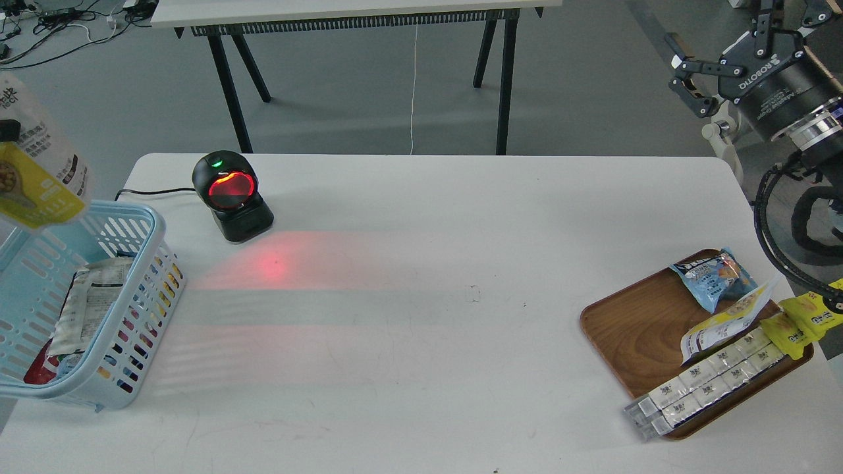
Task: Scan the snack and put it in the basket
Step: 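Lower the pouch into the blue basket with the left gripper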
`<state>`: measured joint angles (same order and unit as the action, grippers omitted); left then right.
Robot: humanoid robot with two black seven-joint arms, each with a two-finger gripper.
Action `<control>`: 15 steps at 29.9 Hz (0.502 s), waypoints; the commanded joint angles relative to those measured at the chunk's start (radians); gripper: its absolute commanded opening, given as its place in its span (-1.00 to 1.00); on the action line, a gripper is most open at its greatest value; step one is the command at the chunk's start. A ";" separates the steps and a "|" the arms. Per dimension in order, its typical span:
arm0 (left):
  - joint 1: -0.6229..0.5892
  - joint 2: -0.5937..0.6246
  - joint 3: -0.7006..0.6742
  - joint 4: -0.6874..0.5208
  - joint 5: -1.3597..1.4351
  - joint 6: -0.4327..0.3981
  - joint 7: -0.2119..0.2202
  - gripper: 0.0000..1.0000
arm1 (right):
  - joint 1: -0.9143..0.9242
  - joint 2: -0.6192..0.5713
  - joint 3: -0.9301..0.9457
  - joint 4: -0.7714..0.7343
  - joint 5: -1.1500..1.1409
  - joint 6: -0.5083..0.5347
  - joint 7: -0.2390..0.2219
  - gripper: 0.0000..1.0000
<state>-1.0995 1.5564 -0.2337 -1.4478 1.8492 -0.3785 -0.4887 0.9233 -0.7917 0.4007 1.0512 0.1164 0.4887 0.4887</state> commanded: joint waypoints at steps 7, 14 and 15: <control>0.001 0.044 0.122 -0.008 -0.008 0.001 0.000 -0.95 | 0.000 -0.009 0.001 -0.005 -0.001 0.000 0.000 0.92; 0.001 0.016 0.171 -0.019 -0.011 0.003 0.000 -0.95 | 0.000 -0.011 0.001 -0.019 -0.001 0.000 0.000 0.92; 0.003 0.013 0.172 -0.020 -0.011 0.003 0.000 -0.95 | 0.000 -0.011 0.001 -0.019 -0.001 0.000 0.000 0.93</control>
<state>-1.0983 1.5815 -0.0672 -1.4609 1.8397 -0.3758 -0.4887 0.9243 -0.8022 0.4032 1.0358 0.1150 0.4887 0.4887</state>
